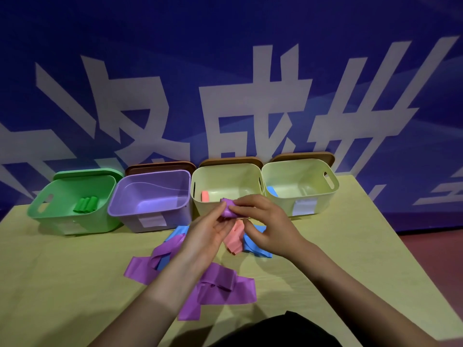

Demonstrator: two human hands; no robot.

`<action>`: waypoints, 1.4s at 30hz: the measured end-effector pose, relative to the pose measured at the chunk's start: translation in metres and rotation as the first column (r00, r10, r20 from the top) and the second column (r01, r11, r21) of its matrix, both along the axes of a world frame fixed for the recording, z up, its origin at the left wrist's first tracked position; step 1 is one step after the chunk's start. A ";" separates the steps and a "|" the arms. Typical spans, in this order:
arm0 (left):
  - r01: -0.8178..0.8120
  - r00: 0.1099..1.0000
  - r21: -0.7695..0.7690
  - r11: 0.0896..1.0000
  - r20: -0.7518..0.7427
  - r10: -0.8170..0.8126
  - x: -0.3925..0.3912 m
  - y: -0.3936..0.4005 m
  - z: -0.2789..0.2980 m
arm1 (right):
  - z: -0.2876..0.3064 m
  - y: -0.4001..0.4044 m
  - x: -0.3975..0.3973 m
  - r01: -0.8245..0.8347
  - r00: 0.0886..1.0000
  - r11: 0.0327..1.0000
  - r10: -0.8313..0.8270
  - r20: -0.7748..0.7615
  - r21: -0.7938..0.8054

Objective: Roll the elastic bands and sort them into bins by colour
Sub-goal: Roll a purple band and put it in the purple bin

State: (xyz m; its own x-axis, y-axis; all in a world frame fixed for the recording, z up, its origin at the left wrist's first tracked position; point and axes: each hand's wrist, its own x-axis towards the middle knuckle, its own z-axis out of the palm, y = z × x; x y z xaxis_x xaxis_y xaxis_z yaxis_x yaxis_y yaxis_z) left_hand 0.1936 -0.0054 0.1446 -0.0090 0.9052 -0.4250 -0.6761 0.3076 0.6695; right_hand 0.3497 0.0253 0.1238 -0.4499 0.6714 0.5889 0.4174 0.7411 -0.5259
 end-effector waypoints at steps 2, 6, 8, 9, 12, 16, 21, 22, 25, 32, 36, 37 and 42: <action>-0.018 0.998 0.040 0.999 -0.055 0.020 -0.001 0.001 0.000 | 0.002 -0.003 0.000 -0.017 0.993 0.997 0.008 -0.119 -0.081; -0.045 0.984 0.096 0.994 -0.169 0.061 0.002 0.002 -0.002 | 0.011 -0.008 -0.008 -0.046 0.901 0.910 -0.140 -0.410 -0.412; -0.064 0.978 0.114 0.991 -0.191 0.085 0.003 0.001 -0.005 | 0.016 -0.009 -0.015 -0.081 0.868 0.861 -0.187 -0.460 -0.503; -0.070 0.978 0.124 0.990 -0.189 0.093 0.003 0.000 -0.006 | 0.018 -0.008 -0.017 -0.085 0.862 0.849 -0.200 -0.466 -0.521; -0.073 0.977 0.162 0.984 -0.186 0.103 0.002 -0.006 -0.004 | 0.022 -0.007 -0.020 -0.039 0.870 0.833 -0.243 -0.429 -0.551; -0.103 0.958 0.227 0.968 -0.238 0.158 0.001 -0.011 -0.001 | 0.027 -0.009 -0.022 -0.042 0.915 0.770 -0.226 -0.334 -0.636; -0.037 0.875 0.269 0.963 -0.456 0.161 -0.007 -0.017 -0.006 | 0.031 -0.010 -0.023 0.053 0.979 0.801 -0.160 -0.128 -0.596; -0.001 0.844 0.279 0.960 -0.515 0.150 -0.009 -0.019 -0.005 | 0.030 -0.009 -0.021 0.075 0.986 0.818 -0.148 -0.083 -0.570; 0.106 0.767 0.314 0.944 -0.630 0.124 -0.015 -0.022 0.003 | 0.029 -0.006 -0.018 0.120 0.993 0.889 -0.111 0.047 -0.441; 0.110 0.776 0.336 0.935 -0.617 0.131 -0.020 -0.025 0.007 | 0.025 -0.019 -0.028 0.072 0.996 0.925 -0.085 -0.018 -0.373; 0.078 0.792 0.336 0.939 -0.593 0.147 -0.020 -0.032 0.003 | 0.026 -0.030 -0.033 0.016 0.995 0.919 -0.054 -0.087 -0.393; 0.073 0.797 0.333 0.940 -0.586 0.146 -0.020 -0.035 0.003 | 0.025 -0.031 -0.033 -0.003 0.993 0.912 -0.045 -0.107 -0.410; -0.040 0.853 0.263 0.964 -0.494 0.170 -0.021 -0.041 0.005 | 0.018 -0.036 -0.040 -0.180 0.927 0.775 -0.071 -0.367 -0.606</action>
